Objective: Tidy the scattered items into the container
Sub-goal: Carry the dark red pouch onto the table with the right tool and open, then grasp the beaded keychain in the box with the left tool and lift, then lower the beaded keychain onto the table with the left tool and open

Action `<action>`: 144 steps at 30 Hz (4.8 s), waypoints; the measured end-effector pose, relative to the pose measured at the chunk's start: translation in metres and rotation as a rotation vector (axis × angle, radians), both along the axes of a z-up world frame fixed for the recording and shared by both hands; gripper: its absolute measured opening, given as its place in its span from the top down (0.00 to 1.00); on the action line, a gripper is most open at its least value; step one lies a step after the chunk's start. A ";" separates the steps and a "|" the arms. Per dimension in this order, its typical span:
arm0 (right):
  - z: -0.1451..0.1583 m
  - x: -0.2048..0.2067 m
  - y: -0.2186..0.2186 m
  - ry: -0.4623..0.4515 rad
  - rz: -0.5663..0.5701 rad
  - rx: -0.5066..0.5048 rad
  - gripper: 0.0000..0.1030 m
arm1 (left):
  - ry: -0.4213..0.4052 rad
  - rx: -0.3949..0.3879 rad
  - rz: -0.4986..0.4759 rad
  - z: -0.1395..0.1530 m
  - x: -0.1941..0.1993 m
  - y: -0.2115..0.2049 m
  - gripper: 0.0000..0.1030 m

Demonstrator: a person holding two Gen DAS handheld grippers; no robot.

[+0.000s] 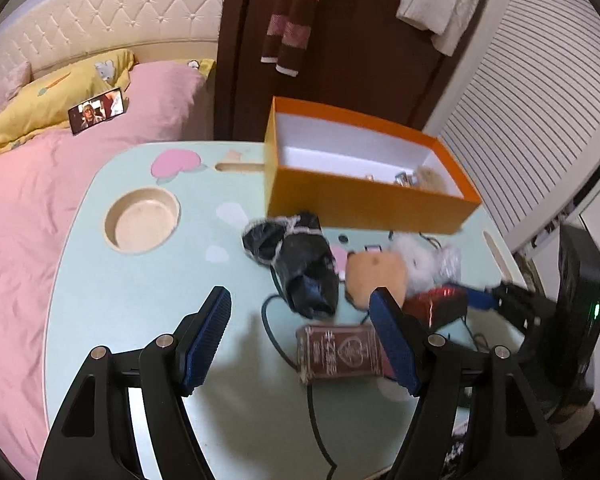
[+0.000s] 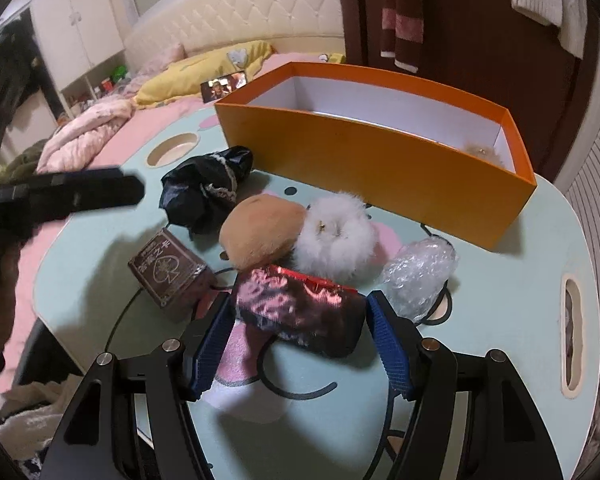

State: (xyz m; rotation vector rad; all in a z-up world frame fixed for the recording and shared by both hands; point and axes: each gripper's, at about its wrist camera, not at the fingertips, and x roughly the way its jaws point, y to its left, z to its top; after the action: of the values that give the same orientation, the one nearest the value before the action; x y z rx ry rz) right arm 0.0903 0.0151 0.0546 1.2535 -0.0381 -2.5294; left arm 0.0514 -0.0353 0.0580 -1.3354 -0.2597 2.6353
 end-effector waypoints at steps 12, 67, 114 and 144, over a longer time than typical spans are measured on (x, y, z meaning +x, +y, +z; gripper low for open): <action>0.024 0.017 0.014 0.089 -0.042 -0.158 0.27 | -0.001 0.049 -0.018 0.009 -0.023 0.013 0.30; 0.010 0.004 0.071 -0.020 -0.204 -0.371 0.46 | -0.026 0.104 -0.253 0.054 -0.144 0.067 0.91; 0.077 -0.048 0.060 0.040 -0.260 0.010 0.68 | 0.009 0.189 -0.220 -0.016 -0.017 0.027 0.60; 0.008 -0.226 0.060 -0.485 -0.245 0.064 0.51 | -0.071 0.383 -0.240 -0.042 -0.005 0.020 0.60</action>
State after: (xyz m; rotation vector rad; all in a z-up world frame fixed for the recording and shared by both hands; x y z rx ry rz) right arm -0.1354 0.0747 0.0630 1.9664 -0.2341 -2.3646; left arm 0.0468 -0.0155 0.0165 -1.2424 -0.5461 2.2044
